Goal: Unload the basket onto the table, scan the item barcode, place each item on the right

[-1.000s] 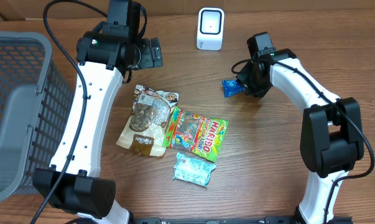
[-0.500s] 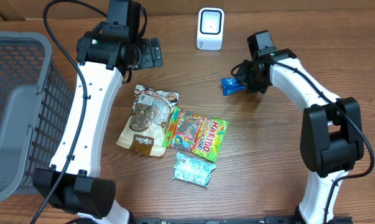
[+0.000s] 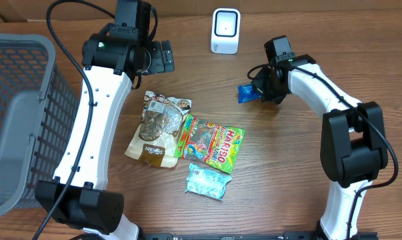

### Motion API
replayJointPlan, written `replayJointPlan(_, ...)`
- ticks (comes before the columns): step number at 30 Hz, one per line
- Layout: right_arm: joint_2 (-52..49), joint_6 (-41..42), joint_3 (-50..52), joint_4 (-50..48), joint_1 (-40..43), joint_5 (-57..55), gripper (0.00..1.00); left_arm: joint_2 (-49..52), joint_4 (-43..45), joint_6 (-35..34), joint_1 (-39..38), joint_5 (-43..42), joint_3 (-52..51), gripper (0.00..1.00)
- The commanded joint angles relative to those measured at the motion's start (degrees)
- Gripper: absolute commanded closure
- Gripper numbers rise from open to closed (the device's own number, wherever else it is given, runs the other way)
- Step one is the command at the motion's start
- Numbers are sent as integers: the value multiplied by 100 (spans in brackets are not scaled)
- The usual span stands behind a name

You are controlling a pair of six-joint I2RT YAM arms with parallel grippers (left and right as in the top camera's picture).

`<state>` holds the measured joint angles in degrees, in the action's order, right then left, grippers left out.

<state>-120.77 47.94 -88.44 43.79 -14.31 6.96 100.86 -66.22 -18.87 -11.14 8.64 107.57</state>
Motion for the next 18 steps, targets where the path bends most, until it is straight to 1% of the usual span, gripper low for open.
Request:
replayJointPlan(1,-120,-455,87,116,74,308,83,-85,2,129,26,33,92,0)
replayJointPlan(4,-120,-1174,61,332,264,476,83,-85,2,129,26,33,92,0)
replayJointPlan(7,-120,-2155,63,671,433,455,83,-85,2,129,26,33,92,0)
replayJointPlan(10,-118,-2975,61,1113,555,144,83,-85,2,129,24,31,92,0)
replayJointPlan(14,-116,-3370,50,1458,688,-273,82,-85,2,129,24,31,92,0)
replayJointPlan(18,-105,-3429,-236,1799,872,-256,82,-85,2,129,26,33,92,0)
